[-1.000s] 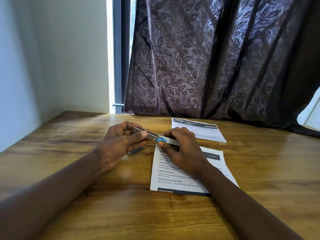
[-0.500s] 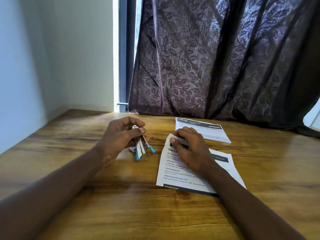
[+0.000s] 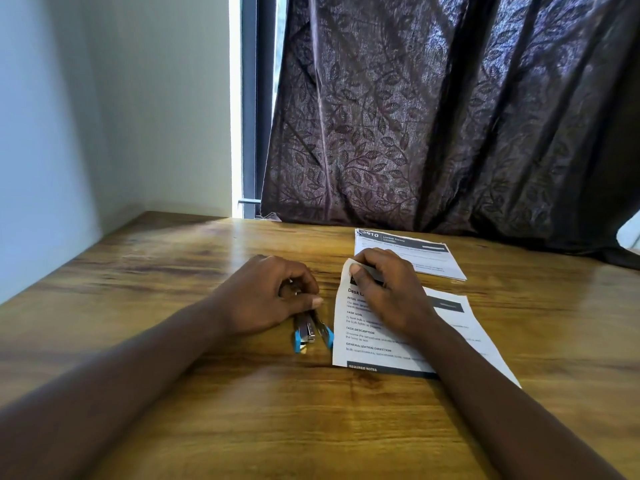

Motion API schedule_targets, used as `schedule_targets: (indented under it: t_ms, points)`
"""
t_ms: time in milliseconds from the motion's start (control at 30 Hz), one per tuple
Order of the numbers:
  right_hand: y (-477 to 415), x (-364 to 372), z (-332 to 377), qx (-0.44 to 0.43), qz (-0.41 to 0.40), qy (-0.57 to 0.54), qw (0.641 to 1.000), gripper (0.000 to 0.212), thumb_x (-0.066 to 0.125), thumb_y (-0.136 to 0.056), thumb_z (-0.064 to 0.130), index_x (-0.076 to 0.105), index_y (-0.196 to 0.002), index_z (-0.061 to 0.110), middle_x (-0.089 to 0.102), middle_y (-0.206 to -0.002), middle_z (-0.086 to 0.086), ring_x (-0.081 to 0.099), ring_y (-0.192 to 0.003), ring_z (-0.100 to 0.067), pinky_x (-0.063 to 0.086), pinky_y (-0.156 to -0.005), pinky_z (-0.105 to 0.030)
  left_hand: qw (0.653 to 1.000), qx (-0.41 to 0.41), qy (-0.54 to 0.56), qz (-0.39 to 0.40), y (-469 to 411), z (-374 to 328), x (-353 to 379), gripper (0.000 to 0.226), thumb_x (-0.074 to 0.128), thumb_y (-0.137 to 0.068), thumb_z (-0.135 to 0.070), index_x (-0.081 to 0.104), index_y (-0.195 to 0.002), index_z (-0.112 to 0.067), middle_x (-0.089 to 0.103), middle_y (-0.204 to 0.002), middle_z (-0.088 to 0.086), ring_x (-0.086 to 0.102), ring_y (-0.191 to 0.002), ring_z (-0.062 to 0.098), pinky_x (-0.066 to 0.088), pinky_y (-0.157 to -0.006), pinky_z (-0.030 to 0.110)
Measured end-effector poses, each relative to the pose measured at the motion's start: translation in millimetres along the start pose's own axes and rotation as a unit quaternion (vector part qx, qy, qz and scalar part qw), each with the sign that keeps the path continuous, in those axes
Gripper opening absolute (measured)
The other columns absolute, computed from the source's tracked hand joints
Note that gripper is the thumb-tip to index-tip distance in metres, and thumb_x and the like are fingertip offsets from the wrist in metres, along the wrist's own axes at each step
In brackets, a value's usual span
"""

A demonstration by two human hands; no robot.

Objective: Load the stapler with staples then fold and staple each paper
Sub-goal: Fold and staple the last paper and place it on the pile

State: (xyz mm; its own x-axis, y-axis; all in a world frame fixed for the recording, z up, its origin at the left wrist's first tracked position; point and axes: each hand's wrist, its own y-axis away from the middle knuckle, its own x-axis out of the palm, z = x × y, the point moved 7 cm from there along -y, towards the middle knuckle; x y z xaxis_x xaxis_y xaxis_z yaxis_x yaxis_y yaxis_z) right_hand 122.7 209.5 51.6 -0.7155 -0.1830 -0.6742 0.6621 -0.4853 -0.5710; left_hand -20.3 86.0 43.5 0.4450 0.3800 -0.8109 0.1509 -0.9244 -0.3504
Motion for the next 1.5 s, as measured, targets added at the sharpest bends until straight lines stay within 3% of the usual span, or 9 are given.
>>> schedule_targets:
  t_ms: [167, 367, 567, 767, 933, 1000, 1100, 1367, 1500]
  points:
    - [-3, -9, 6, -0.025, -0.038, 0.003, 0.999, 0.018, 0.047, -0.098, 0.037, 0.060, -0.092, 0.026, 0.061, -0.088, 0.009, 0.054, -0.088, -0.015, 0.046, -0.083, -0.046, 0.994, 0.019, 0.012, -0.103, 6, -23, -13, 0.050, 0.057, -0.083, -0.072, 0.073, -0.111, -0.034, 0.075, -0.097, -0.022, 0.070, -0.086, 0.001, 0.059, -0.075, 0.035]
    - [-4, -35, 8, -0.048, -0.125, 0.037, 0.990, 0.017, 0.050, -0.100, 0.030, 0.063, -0.096, 0.020, 0.063, -0.093, 0.006, 0.053, -0.090, -0.017, 0.046, -0.084, -0.045, 0.991, -0.040, 0.109, -0.063, -11, -42, 9, 0.033, 0.079, -0.087, -0.034, 0.070, -0.119, -0.029, 0.080, -0.093, -0.013, 0.074, -0.083, 0.000, 0.062, -0.072, 0.030]
    - [5, -68, 4, -0.050, -0.238, 0.136, 0.960, 0.020, 0.054, -0.098, 0.034, 0.067, -0.108, 0.024, 0.062, -0.099, 0.003, 0.053, -0.099, -0.022, 0.039, -0.092, -0.042, 0.952, -0.119, 0.281, -0.018, -30, -44, 16, 0.009, 0.071, -0.093, -0.007, 0.077, -0.101, -0.008, 0.081, -0.092, 0.007, 0.076, -0.080, 0.013, 0.057, -0.061, 0.020]
    - [19, -118, -57, 0.170, -0.402, 0.133, 0.890, 0.042, 0.051, -0.094, 0.039, 0.057, -0.132, 0.023, 0.064, -0.124, -0.005, 0.053, -0.115, -0.032, 0.034, -0.099, -0.046, 0.908, -0.188, 0.350, -0.132, -91, -11, -5, 0.009, 0.069, -0.093, -0.001, 0.074, -0.101, 0.001, 0.079, -0.093, 0.013, 0.078, -0.075, 0.015, 0.063, -0.064, 0.024]
    - [32, -103, -130, 0.395, -0.200, 0.144, 0.885, 0.053, 0.050, -0.096, 0.038, 0.041, -0.146, 0.026, 0.059, -0.138, -0.011, 0.043, -0.131, -0.036, 0.030, -0.108, -0.051, 0.868, -0.258, 0.391, -0.165, -148, 27, 12, 0.012, 0.071, -0.092, -0.001, 0.074, -0.102, 0.003, 0.078, -0.094, 0.018, 0.075, -0.080, 0.024, 0.065, -0.072, 0.033]
    - [34, -96, -142, 0.433, -0.139, 0.125, 0.882, 0.056, 0.049, -0.095, 0.038, 0.034, -0.148, 0.027, 0.060, -0.137, -0.012, 0.041, -0.135, -0.037, 0.029, -0.111, -0.053, 0.871, -0.277, 0.370, -0.167, -164, 38, 24, 0.005, 0.073, -0.091, -0.002, 0.076, -0.094, 0.001, 0.078, -0.089, 0.017, 0.072, -0.067, 0.020, 0.060, -0.058, 0.029]
    - [31, -91, -144, 0.430, -0.090, 0.139, 0.888, 0.067, 0.053, -0.090, 0.035, 0.029, -0.152, 0.027, 0.059, -0.137, -0.012, 0.039, -0.137, -0.036, 0.029, -0.112, -0.052, 0.878, -0.300, 0.338, -0.160, -180, 45, 39, 0.005, 0.073, -0.091, -0.002, 0.077, -0.088, -0.001, 0.075, -0.074, 0.010, 0.063, -0.049, 0.011, 0.052, -0.049, 0.024]
    - [25, -88, -138, 0.415, -0.052, 0.197, 0.887, 0.056, 0.055, -0.093, 0.036, 0.043, -0.147, 0.032, 0.051, -0.147, -0.002, 0.028, -0.143, -0.031, 0.024, -0.113, -0.049, 0.933, -0.280, 0.197, -0.110, -195, 55, 55, 0.005, 0.082, -0.083, -0.012, 0.080, -0.079, -0.011, 0.078, -0.075, 0.005, 0.071, -0.065, 0.017, 0.065, -0.076, 0.038]
    - [23, -88, -141, 0.415, -0.059, 0.222, 0.880, 0.048, 0.054, -0.094, 0.041, 0.053, -0.142, 0.034, 0.054, -0.144, 0.003, 0.034, -0.137, -0.026, 0.027, -0.110, -0.047, 0.966, -0.225, 0.105, -0.072, -196, 45, 58, 0.016, 0.079, -0.087, -0.034, 0.083, -0.084, -0.018, 0.078, -0.072, -0.002, 0.072, -0.080, 0.010, 0.057, -0.080, 0.028]
